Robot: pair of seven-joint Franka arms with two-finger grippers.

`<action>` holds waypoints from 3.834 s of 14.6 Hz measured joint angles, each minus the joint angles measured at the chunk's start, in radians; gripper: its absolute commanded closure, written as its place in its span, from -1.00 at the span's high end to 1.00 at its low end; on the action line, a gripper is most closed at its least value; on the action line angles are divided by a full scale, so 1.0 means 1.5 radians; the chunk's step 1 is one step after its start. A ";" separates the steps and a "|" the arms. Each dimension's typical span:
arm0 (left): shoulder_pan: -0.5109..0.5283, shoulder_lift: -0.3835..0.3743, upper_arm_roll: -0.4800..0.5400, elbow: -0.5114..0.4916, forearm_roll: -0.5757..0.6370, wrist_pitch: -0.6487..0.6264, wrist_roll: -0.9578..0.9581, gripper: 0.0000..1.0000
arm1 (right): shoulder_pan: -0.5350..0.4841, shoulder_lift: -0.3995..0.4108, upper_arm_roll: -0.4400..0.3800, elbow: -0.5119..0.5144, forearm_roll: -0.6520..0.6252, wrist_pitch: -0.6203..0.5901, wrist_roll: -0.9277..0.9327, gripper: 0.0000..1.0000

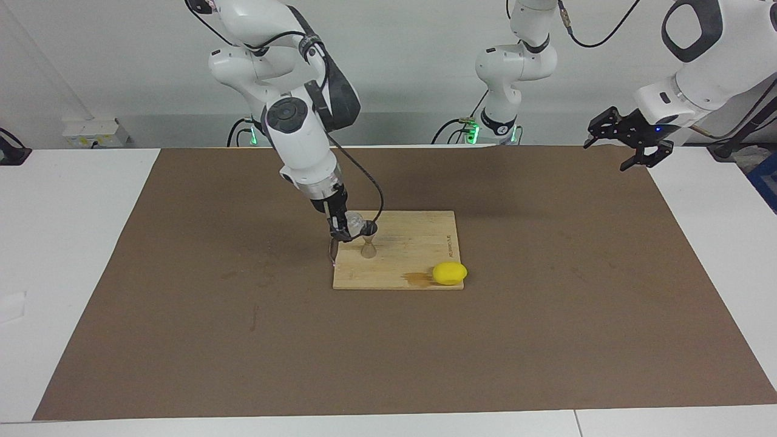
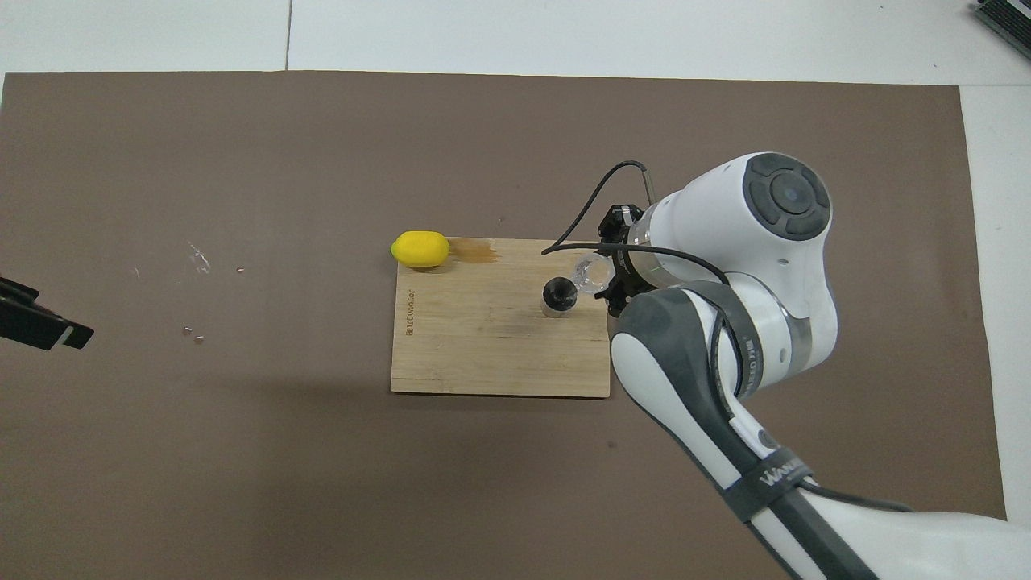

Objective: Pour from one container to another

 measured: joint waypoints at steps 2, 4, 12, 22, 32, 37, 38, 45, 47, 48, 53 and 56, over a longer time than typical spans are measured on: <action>0.001 0.000 0.002 0.000 0.003 0.001 -0.114 1.00 | -0.027 0.001 0.000 -0.004 0.058 0.000 -0.048 -0.83; 0.001 0.000 0.003 0.000 0.004 0.005 -0.206 1.00 | -0.057 0.001 0.000 -0.014 0.118 -0.001 -0.100 -0.83; 0.000 -0.011 0.001 0.002 0.056 0.063 -0.268 1.00 | -0.200 -0.007 -0.002 -0.087 0.259 -0.015 -0.297 -0.93; 0.001 -0.038 0.005 0.006 0.059 0.118 -0.320 1.00 | -0.387 0.008 -0.003 -0.152 0.272 -0.055 -0.537 -1.00; 0.001 -0.039 0.004 0.005 0.136 0.146 -0.356 1.00 | -0.485 0.073 -0.003 -0.147 0.272 -0.078 -0.660 -1.00; 0.000 -0.063 -0.036 -0.065 0.136 0.189 -0.433 1.00 | -0.500 0.073 -0.003 -0.145 0.272 -0.078 -0.661 -0.99; -0.001 -0.067 -0.052 -0.076 0.136 0.200 -0.464 1.00 | -0.505 0.074 -0.003 -0.145 0.272 -0.078 -0.665 -0.98; -0.002 -0.081 -0.112 -0.101 0.137 0.225 -0.509 1.00 | -0.518 0.079 -0.003 -0.148 0.272 -0.078 -0.677 -0.43; -0.002 -0.081 -0.121 -0.101 0.137 0.227 -0.509 1.00 | -0.518 0.079 -0.003 -0.150 0.272 -0.078 -0.677 -0.29; -0.002 -0.081 -0.125 -0.101 0.137 0.227 -0.510 1.00 | -0.518 0.079 -0.003 -0.152 0.272 -0.078 -0.677 -0.26; -0.002 -0.081 -0.127 -0.101 0.137 0.234 -0.510 1.00 | -0.518 0.080 -0.003 -0.157 0.272 -0.075 -0.677 0.88; -0.001 -0.081 -0.126 -0.101 0.137 0.234 -0.510 1.00 | -0.518 0.079 -0.003 -0.158 0.272 -0.072 -0.677 0.98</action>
